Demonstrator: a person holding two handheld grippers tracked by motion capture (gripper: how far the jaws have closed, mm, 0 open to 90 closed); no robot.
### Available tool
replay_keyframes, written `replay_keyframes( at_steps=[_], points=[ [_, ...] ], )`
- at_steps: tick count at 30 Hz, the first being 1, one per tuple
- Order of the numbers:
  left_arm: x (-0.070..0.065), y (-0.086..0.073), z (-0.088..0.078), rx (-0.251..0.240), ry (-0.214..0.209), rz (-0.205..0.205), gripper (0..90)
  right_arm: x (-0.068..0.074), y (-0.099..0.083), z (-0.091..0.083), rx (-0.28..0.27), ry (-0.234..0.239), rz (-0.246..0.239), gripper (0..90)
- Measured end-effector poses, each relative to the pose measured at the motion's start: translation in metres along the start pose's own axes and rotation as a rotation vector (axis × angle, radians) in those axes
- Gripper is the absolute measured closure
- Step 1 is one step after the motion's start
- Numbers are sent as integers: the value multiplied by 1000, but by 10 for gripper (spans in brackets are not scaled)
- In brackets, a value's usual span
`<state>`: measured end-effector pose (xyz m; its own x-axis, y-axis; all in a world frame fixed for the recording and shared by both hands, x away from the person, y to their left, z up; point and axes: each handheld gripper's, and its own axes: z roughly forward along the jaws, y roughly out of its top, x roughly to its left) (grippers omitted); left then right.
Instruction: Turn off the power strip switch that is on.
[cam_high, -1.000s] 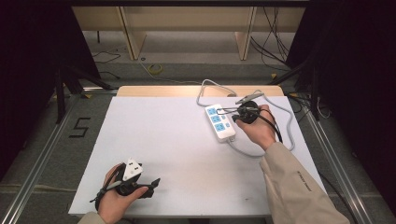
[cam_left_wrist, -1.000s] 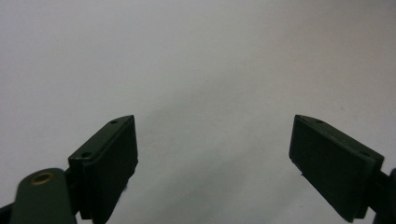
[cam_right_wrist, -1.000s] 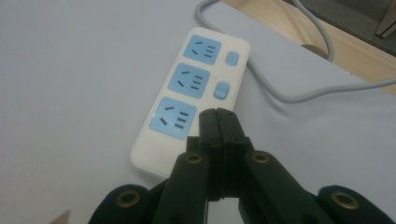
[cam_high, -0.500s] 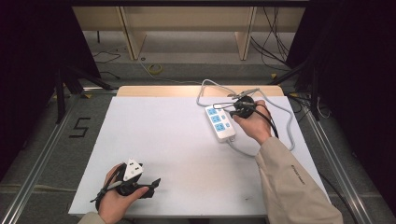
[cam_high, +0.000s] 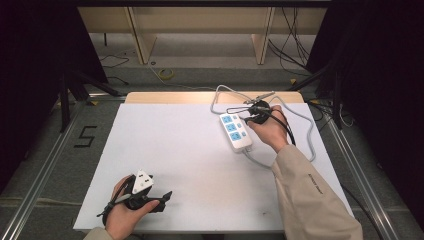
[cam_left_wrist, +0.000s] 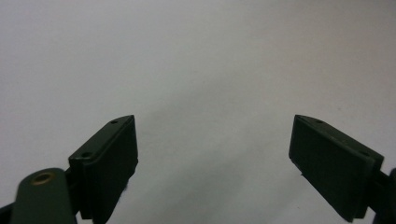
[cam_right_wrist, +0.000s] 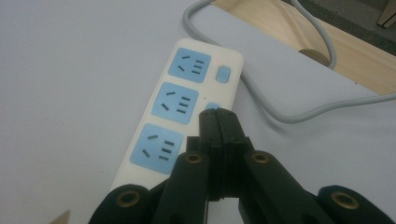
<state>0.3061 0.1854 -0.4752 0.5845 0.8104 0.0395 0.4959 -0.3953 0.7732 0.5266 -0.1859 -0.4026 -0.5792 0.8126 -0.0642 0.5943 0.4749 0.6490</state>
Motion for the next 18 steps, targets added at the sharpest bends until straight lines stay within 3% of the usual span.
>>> replay_keyframes(
  at_steps=[18],
  points=[
    [0, 0, 0, 1, -1, 0, 151, -3, 10, 14, 12, -1, 13, 900]
  ],
)
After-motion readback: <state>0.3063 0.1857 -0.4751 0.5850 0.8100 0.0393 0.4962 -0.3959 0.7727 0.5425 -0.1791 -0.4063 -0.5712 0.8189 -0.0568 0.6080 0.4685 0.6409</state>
